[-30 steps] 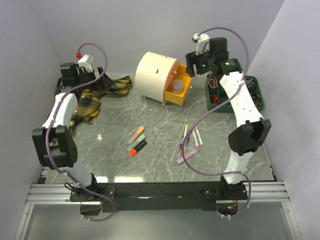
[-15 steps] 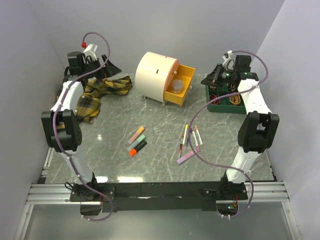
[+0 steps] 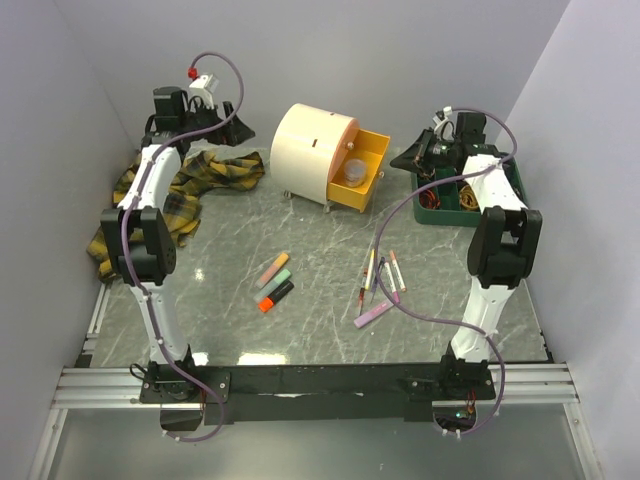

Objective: Sort the stationery into containers
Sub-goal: Close the drawer in the storage box.

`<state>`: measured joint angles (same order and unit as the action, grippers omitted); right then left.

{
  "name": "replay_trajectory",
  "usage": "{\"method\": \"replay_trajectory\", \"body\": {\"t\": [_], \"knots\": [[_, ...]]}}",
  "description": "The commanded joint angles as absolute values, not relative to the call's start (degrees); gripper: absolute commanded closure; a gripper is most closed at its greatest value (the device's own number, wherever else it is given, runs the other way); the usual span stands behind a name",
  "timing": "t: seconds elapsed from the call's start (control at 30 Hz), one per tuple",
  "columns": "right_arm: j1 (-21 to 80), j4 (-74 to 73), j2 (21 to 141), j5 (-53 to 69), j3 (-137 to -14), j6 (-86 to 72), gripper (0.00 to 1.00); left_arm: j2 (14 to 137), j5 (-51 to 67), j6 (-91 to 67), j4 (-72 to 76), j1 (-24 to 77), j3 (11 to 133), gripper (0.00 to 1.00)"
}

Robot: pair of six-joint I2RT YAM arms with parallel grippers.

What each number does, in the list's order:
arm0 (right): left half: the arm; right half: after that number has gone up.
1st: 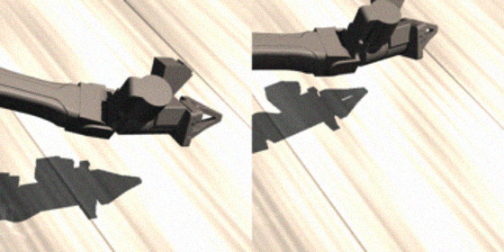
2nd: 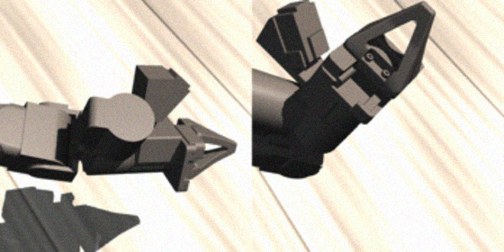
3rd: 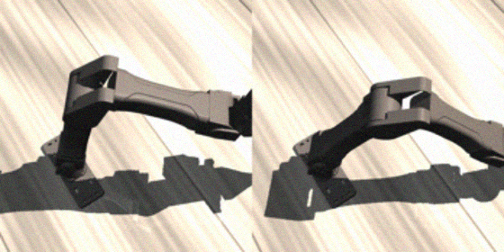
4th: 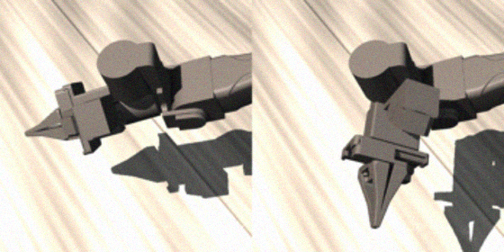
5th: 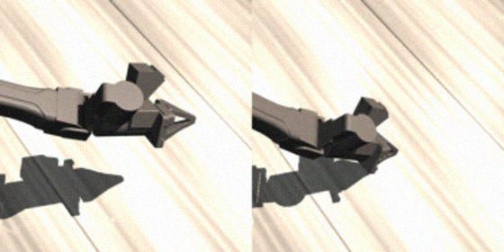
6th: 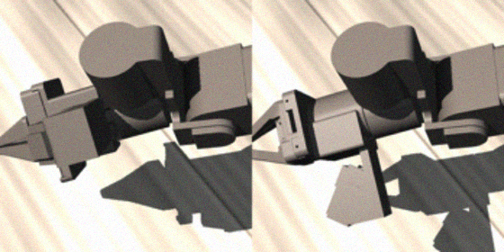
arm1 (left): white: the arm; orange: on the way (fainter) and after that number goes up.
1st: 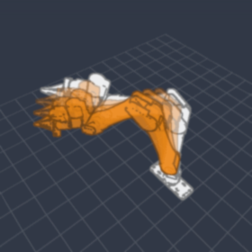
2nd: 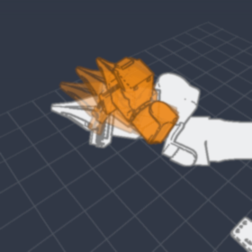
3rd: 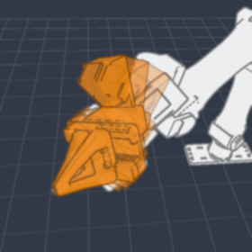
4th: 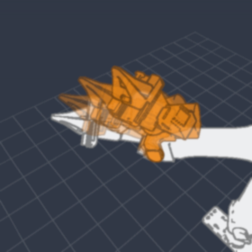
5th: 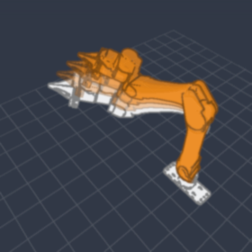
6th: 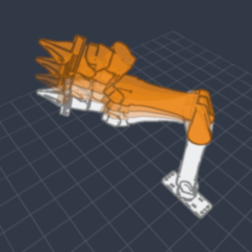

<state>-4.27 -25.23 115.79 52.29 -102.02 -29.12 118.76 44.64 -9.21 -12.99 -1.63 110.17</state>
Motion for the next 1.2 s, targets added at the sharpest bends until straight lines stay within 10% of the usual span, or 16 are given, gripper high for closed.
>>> {"method": "replay_trajectory", "body": {"t": [0.0, 1.17], "knots": [[-4.9, -25.7, 117.8, 51.0, -106.5, -29.7, 1.00, 120.8, 41.5, -0.6, -16.6, -1.0, 116.8, 0.09], [3.6, -25.6, 129.3, 48.6, -118.8, -29.8, 1.00, 126.5, 41.9, 2.2, -15.7, 8.5, 118.0, 0.09]]}}
